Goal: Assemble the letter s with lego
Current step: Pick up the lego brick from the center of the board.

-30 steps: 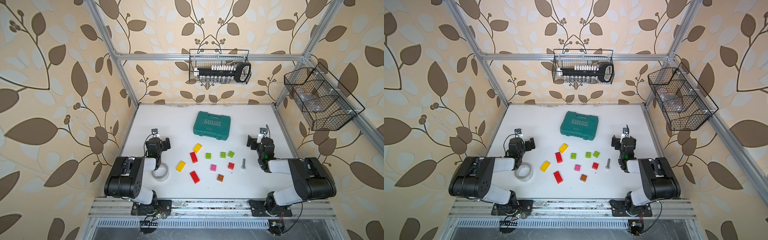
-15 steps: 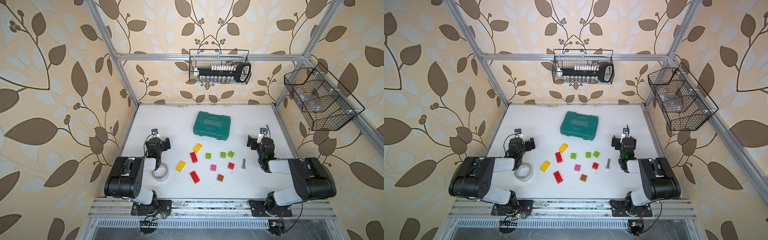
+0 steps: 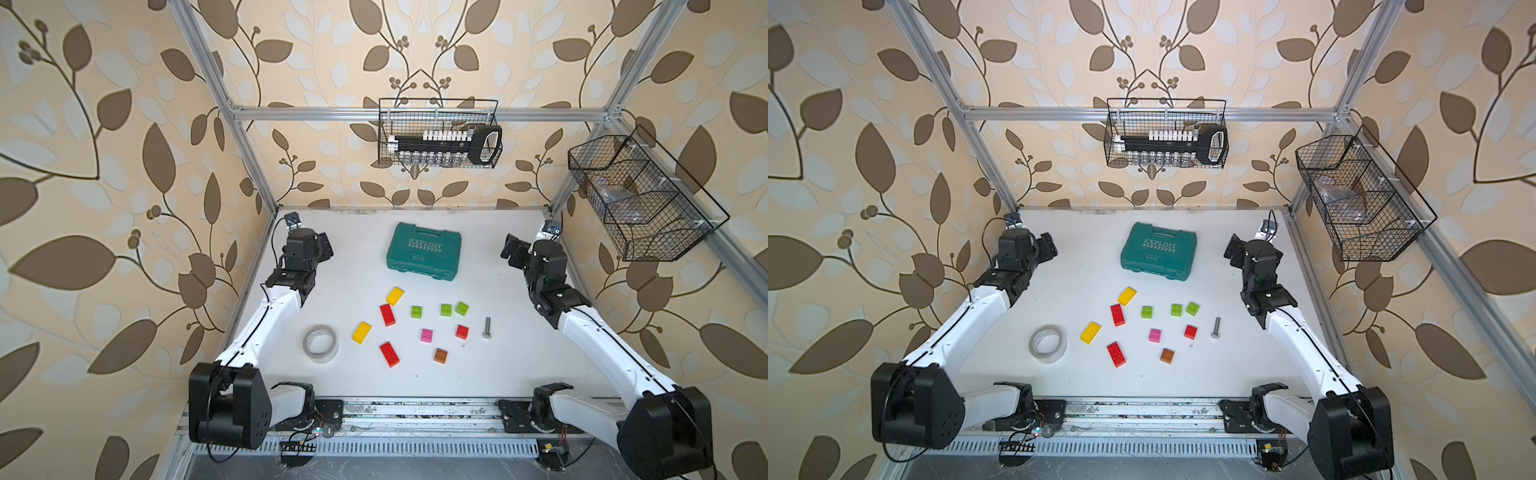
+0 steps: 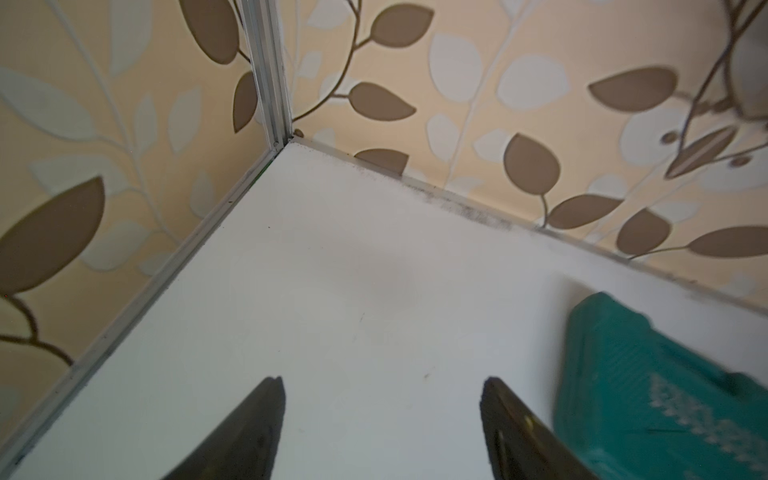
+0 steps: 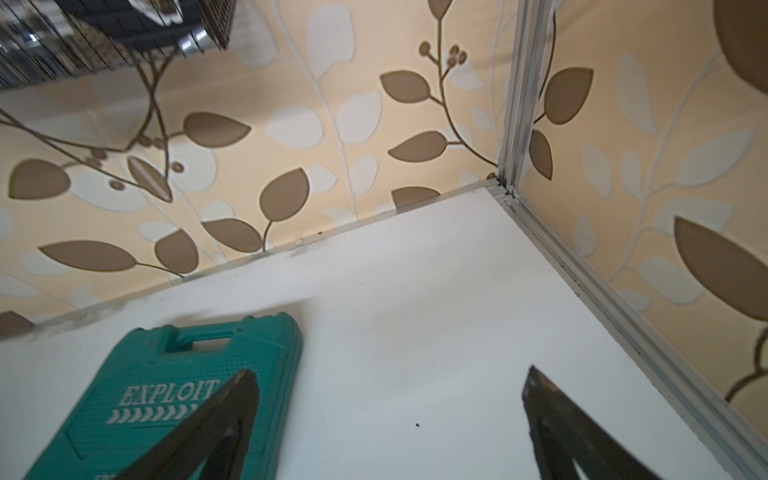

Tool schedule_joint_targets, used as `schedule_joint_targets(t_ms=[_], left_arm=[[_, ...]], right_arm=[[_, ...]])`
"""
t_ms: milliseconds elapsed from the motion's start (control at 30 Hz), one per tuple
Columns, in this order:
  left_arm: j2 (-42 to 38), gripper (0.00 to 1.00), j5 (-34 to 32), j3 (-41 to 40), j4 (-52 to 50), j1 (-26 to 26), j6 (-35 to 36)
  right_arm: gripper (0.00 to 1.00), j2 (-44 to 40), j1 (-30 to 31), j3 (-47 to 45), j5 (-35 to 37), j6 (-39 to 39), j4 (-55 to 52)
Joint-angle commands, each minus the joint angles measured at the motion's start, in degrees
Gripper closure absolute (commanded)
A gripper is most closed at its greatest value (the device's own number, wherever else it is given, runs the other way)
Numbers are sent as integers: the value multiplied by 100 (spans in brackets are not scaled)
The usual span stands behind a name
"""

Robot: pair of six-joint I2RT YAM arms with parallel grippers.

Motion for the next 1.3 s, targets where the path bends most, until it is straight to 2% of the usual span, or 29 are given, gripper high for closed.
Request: schedule_joint_targets(t_ms=[0,133,200,267,367,433,500,600,667,800,1067,1267], left_arm=[[-372,32,239,423,-2558,-492,-743],[-731,42,433,507,-3667,-1324,-1174],[-846,47,532,377,-4010,-1755,-1628],[-861,49,611,213,-4133,-2334,-2159],[-544,48,331,147,-4255,-3394,-3074],[-46,43,64,260,-4247,-4058,-3620],[580,40,41,445,-4217,-4388,-3939],[1527,39,363,674,-4040,-4449,-4216],[1913,37,314,813,-4080,-4450,-4354],[2244,31,170,953,-4057,-4384,-4309],[3295,29,789,1454,-3825,-3973,-3869],[3449,29,862,1515,-3761,-3665,-3666]], right_arm=[[3,36,80,606,-271,947,-2450],[3,-52,265,1047,-1093,938,-3513],[3,-147,404,1117,-1343,938,-3875],[3,-251,485,1082,-1656,931,-4125],[3,-431,517,998,-2072,966,-4397],[3,-513,520,987,-2203,962,-4557],[3,-544,525,1016,-2319,906,-4717],[3,-646,524,980,-2404,799,-4797],[3,-748,522,978,-2421,685,-4849],[3,-896,520,985,-2399,451,-4980],[3,-878,525,868,-2488,333,-4990],[3,-809,516,873,-2472,209,-4998]])
